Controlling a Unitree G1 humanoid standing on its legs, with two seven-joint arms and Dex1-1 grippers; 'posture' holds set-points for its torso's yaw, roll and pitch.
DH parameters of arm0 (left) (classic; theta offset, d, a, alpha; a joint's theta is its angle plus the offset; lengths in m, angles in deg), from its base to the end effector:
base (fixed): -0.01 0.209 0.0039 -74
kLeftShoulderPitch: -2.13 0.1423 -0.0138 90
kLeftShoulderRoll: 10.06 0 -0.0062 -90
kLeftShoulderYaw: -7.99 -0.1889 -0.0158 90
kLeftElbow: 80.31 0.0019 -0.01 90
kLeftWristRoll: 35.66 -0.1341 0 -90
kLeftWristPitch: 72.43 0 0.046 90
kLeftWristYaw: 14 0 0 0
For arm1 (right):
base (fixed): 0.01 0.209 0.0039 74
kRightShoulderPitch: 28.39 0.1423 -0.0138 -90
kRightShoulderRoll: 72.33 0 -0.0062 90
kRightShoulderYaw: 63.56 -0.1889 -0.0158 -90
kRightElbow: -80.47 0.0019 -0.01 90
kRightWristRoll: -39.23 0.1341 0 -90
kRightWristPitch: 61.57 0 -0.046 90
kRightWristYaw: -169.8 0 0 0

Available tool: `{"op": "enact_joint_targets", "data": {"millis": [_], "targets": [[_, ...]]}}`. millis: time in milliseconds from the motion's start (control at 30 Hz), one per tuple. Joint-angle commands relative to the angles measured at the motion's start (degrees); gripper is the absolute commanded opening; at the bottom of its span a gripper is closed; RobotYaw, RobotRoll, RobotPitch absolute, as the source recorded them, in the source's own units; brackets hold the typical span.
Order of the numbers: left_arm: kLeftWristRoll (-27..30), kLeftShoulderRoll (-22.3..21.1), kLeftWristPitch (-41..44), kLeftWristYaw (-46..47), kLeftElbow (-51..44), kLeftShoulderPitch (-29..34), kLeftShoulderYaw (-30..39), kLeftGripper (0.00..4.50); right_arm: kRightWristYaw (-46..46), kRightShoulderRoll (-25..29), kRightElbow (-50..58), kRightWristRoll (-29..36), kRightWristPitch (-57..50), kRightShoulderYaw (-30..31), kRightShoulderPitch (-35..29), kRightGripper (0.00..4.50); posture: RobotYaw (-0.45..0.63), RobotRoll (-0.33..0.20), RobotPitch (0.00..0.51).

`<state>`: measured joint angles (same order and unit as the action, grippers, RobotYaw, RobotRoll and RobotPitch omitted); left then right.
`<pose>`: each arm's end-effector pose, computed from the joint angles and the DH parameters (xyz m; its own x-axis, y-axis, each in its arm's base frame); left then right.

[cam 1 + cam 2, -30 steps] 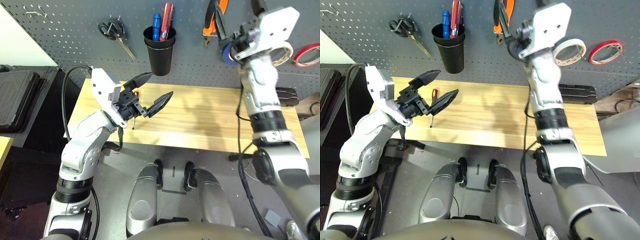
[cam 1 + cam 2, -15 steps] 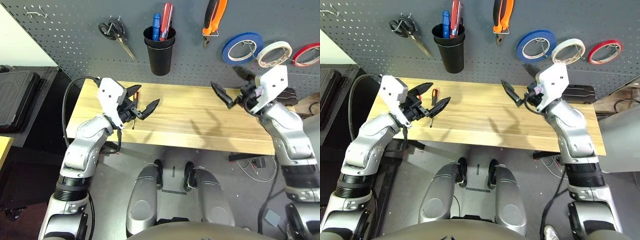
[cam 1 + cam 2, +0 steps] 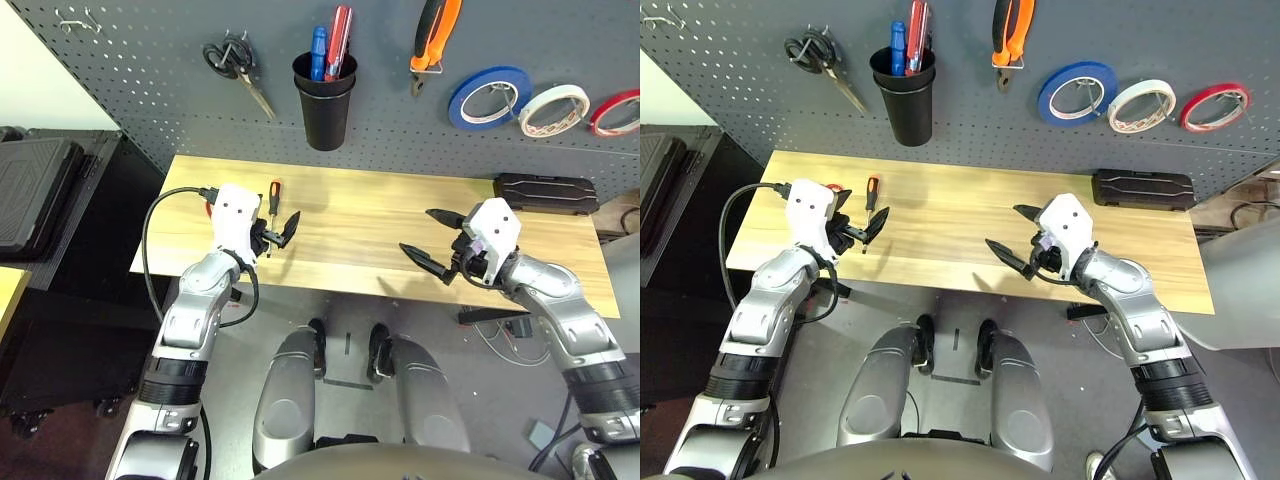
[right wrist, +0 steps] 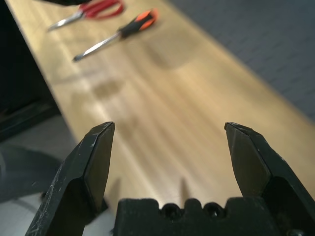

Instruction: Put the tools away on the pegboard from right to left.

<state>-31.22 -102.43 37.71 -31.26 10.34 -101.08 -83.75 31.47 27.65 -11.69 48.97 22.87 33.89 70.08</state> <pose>0.2442 0.1960 0.0778 0.9347 -0.2894 -0.2064 0.3292 0.9238 0.1956 0.2283 -0.2079 0.0680 0.6619 0.7144 -0.2269 -0.7496 0.6337 -0.1911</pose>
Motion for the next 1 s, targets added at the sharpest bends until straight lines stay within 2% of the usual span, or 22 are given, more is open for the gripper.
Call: {"op": "enact_joint_targets", "data": {"millis": [33,367,567,1000], "targets": [[-1.7,1.0,0.4,0.6,3.1,-0.8,-1.4,4.50,-0.3,-1.3,-2.8,-2.2,0.7,2.1,-0.2,4.46,0.17,0.000,0.305],[-3.5,2.7,3.6,2.3,14.4,-9.2,-1.5,4.50,-3.1,-3.8,-7.2,-7.6,3.9,4.6,1.1,4.46,0.15,0.000,0.338],[-5.0,3.3,4.4,3.8,24.7,-16.2,-1.6,4.50,-4.1,-4.9,-8.4,-9.8,4.4,5.4,1.5,4.46,0.13,0.000,0.351],[-6.4,4.7,-0.4,7.8,42.5,-27.2,-0.5,4.50,-6.6,-6.8,-6.4,-11.8,2.9,6.4,0.4,4.46,0.06,0.000,0.416]]}}
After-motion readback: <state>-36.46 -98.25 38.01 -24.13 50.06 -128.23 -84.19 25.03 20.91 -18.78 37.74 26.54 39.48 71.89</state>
